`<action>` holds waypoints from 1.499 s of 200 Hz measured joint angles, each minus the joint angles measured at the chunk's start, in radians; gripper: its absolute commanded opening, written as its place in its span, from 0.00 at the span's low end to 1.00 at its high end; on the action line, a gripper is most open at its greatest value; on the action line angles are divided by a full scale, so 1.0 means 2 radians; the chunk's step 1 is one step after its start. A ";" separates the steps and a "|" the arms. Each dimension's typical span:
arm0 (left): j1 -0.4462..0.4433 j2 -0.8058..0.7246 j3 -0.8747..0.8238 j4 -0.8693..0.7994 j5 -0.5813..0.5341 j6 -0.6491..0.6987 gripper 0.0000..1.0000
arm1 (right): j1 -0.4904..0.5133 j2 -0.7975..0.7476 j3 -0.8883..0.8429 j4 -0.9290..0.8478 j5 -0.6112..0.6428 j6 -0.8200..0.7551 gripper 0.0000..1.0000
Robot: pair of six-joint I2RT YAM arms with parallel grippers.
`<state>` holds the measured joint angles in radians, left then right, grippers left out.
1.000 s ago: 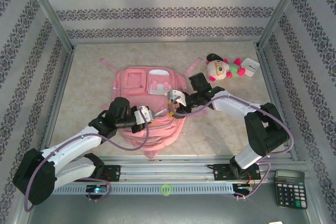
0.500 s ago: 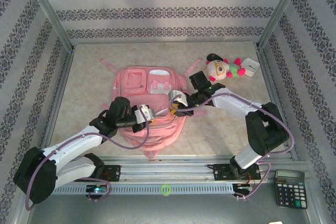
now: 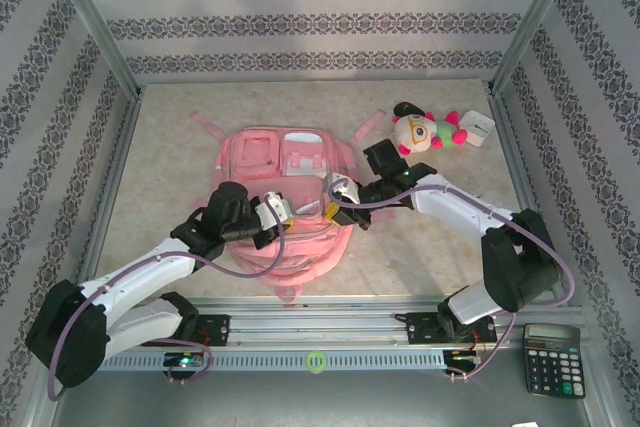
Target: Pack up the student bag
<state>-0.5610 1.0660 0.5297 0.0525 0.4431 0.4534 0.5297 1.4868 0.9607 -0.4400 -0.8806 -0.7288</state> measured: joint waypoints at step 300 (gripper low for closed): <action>-0.006 0.014 0.021 -0.024 0.007 0.046 0.05 | 0.153 -0.112 -0.056 0.093 0.307 0.644 0.62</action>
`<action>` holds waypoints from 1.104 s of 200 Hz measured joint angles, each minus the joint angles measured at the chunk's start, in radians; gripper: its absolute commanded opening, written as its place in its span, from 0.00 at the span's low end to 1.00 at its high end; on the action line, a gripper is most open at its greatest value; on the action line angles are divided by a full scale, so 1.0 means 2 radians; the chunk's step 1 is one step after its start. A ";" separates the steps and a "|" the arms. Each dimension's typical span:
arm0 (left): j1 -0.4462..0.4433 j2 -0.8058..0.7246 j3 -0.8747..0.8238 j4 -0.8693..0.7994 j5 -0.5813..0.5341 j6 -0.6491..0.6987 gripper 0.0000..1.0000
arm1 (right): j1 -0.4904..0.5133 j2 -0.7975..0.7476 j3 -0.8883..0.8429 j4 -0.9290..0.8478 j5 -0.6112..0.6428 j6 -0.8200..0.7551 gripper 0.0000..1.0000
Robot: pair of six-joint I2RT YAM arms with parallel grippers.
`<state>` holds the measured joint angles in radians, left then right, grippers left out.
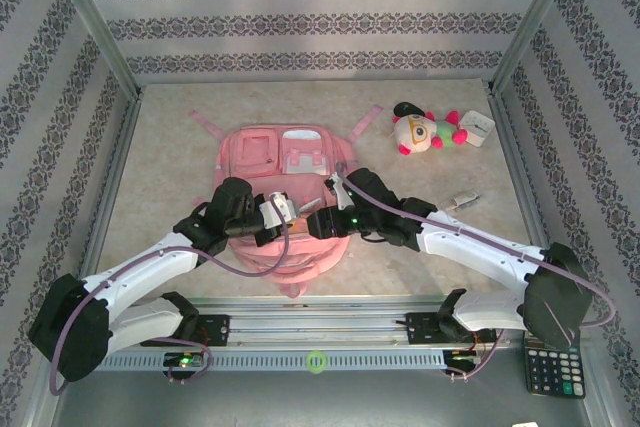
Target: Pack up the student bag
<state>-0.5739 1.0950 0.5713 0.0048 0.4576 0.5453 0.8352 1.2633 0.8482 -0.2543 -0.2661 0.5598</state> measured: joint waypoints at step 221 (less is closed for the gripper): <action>-0.107 0.168 0.146 -0.003 -0.130 -0.208 0.40 | -0.054 -0.052 -0.057 -0.006 0.014 0.040 0.00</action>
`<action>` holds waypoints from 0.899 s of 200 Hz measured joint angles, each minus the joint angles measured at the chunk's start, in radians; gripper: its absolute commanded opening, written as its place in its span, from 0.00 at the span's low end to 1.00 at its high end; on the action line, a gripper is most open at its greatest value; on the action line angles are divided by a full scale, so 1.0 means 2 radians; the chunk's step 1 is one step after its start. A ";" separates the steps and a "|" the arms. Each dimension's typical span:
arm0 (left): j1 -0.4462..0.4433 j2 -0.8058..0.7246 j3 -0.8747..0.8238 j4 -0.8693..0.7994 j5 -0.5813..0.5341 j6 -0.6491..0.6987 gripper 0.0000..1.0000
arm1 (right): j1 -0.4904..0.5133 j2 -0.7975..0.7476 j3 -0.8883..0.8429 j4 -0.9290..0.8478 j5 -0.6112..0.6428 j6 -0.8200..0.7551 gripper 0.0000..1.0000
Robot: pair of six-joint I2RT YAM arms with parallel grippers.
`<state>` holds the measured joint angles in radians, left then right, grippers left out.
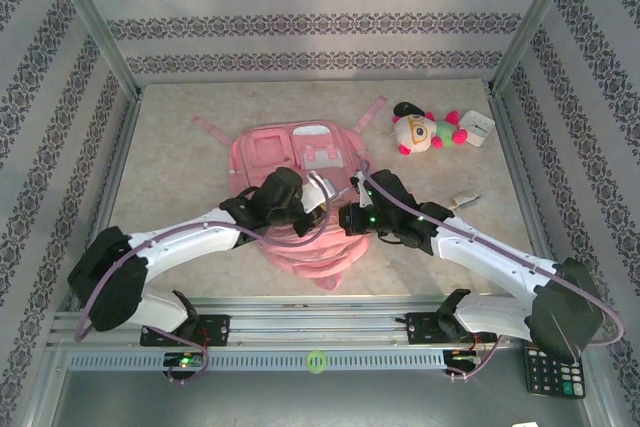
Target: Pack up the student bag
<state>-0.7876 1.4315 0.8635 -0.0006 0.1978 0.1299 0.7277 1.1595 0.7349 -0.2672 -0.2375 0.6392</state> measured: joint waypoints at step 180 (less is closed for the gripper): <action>0.214 -0.093 -0.040 -0.127 0.017 -0.331 0.52 | -0.040 -0.012 0.013 -0.081 -0.089 0.057 0.00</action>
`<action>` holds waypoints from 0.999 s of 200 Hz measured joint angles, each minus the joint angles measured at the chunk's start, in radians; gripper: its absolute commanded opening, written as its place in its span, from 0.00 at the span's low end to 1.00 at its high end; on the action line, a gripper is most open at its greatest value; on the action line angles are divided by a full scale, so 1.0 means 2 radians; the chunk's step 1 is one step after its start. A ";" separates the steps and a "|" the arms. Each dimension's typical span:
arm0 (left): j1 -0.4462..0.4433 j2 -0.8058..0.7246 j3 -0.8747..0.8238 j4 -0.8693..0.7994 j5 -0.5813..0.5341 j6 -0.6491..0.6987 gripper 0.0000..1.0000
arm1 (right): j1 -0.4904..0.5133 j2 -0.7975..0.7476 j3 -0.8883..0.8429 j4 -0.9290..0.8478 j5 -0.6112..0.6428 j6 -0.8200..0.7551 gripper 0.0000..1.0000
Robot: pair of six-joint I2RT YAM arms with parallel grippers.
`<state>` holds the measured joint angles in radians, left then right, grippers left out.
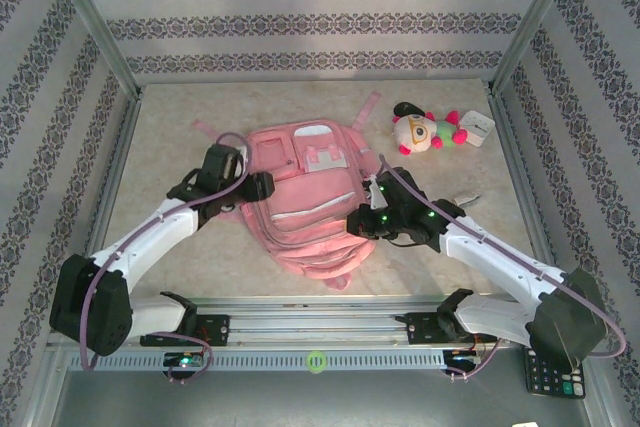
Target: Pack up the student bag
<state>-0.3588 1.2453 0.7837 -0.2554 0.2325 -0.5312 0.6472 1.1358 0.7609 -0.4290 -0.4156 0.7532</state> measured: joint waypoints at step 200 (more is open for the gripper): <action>-0.154 -0.035 -0.115 0.184 -0.149 -0.289 0.00 | 0.188 0.180 0.135 0.045 0.113 0.098 0.00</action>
<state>-0.6674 1.1751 0.5537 0.1127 -0.0658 -1.1084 1.0233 1.4960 1.0309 -0.3389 -0.1905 0.9501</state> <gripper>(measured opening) 0.071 0.052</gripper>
